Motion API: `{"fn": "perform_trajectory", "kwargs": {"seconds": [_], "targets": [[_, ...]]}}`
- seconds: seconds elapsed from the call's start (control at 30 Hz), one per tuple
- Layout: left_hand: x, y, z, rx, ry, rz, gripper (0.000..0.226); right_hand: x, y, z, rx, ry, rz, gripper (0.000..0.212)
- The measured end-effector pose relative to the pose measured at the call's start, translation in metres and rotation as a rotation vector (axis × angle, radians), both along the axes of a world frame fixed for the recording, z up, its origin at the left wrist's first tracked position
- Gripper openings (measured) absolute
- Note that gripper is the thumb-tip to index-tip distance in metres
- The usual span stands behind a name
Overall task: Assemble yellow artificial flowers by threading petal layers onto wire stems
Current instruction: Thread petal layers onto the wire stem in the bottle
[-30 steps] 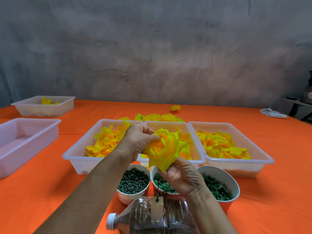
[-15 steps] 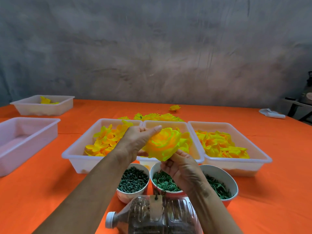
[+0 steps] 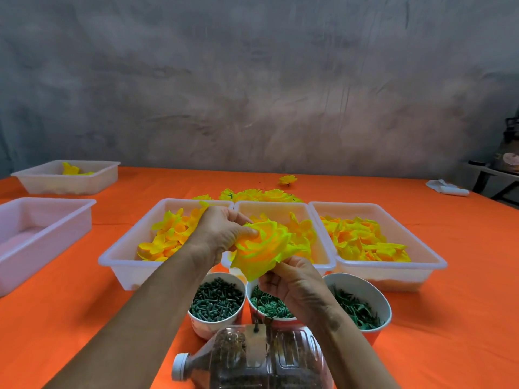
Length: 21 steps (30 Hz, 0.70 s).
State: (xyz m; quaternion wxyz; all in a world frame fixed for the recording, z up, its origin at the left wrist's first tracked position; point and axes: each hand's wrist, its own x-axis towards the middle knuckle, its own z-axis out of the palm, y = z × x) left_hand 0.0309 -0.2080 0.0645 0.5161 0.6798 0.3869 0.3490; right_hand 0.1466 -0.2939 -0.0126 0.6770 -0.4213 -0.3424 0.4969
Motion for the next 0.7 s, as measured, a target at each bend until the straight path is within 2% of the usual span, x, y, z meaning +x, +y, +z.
{"fn": "perform_trajectory", "kwargs": {"seconds": [0.1, 0.2, 0.3, 0.4, 0.47, 0.5, 0.6, 0.7], "targets": [[0.002, -0.001, -0.002, 0.04, -0.053, 0.018, 0.012, -0.001, 0.001, 0.002, 0.016, 0.087, -0.004, 0.01], [0.004, -0.006, -0.001, -0.114, -0.171, -0.001, 0.016, 0.0, 0.002, 0.003, 0.065, 0.237, -0.024, 0.011], [0.002, -0.008, -0.004, -0.293, -0.172, 0.026, 0.033, 0.003, 0.002, 0.001, 0.101, 0.315, -0.067, 0.01], [-0.005, -0.013, -0.006, -0.422, -0.044, -0.076, 0.061, 0.006, 0.002, 0.001, 0.123, 0.281, -0.105, 0.008], [-0.007, -0.017, -0.005, -0.465, -0.019, -0.178, 0.073, 0.008, 0.002, -0.001, 0.144, 0.193, -0.117, 0.023], [-0.007, -0.017, -0.004, -0.449, -0.024, -0.201, 0.07, 0.008, 0.002, -0.002, 0.154, 0.135, -0.115, 0.024], [-0.005, -0.016, -0.005, -0.358, -0.069, -0.148, 0.041, 0.007, 0.0, -0.001, 0.173, 0.022, -0.098, 0.014], [-0.005, -0.013, -0.009, -0.269, -0.113, -0.046, 0.03, 0.005, -0.001, -0.002, 0.188, -0.066, -0.088, 0.015]]}}
